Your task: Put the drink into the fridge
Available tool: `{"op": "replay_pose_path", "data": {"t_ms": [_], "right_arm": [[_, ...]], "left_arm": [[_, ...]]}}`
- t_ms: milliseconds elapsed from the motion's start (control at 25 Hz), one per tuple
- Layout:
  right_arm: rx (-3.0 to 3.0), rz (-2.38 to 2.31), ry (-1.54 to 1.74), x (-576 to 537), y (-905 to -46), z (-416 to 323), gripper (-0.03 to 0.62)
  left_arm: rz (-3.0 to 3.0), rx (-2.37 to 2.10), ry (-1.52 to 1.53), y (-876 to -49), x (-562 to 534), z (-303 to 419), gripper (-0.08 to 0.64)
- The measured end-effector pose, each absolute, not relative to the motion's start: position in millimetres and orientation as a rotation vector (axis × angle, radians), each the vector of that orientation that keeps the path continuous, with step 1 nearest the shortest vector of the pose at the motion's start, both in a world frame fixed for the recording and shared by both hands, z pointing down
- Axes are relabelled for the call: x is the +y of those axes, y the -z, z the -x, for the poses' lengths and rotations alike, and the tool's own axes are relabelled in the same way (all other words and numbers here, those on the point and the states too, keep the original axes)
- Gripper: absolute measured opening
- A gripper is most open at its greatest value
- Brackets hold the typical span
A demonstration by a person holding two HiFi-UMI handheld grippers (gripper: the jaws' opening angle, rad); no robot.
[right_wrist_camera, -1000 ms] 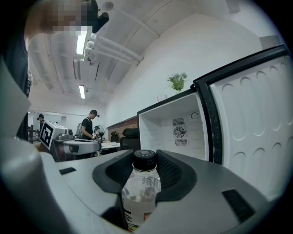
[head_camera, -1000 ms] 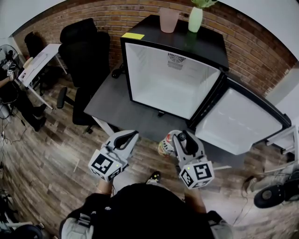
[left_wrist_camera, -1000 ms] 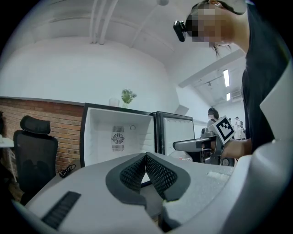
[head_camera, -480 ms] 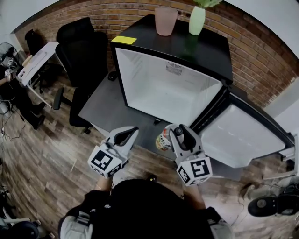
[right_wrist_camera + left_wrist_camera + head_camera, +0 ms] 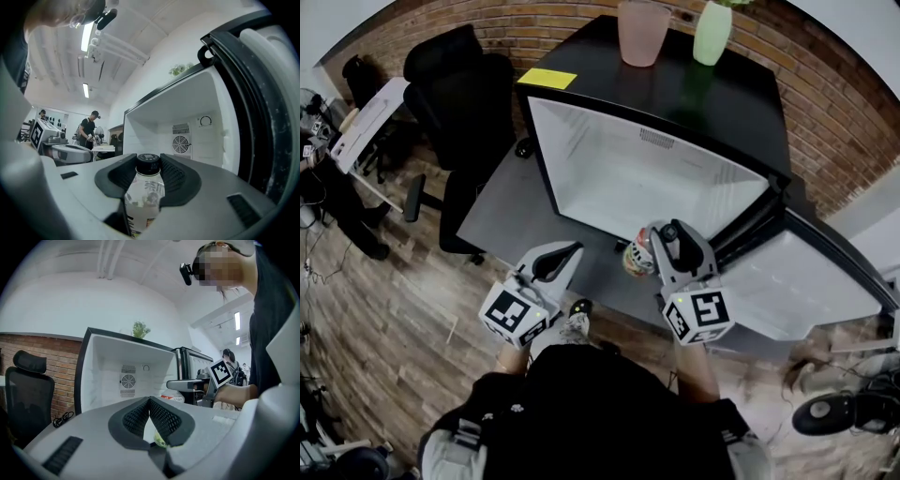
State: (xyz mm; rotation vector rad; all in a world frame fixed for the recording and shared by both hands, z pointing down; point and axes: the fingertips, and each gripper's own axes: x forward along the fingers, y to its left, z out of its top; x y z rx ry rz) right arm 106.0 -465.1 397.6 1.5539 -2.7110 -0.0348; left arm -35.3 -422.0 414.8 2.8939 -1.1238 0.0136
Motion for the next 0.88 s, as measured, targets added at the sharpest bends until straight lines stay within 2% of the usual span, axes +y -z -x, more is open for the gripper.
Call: {"op": "replay_pose_path", "data": {"t_ms": [880], "right_arm": [[-2.473, -1.739, 0.015, -584.6, -411.5, -112.1, 0.152]], "left_arm": [[-2.917, -0.998, 0.054, -408.2, -511.5, 59.7, 0.003]]}}
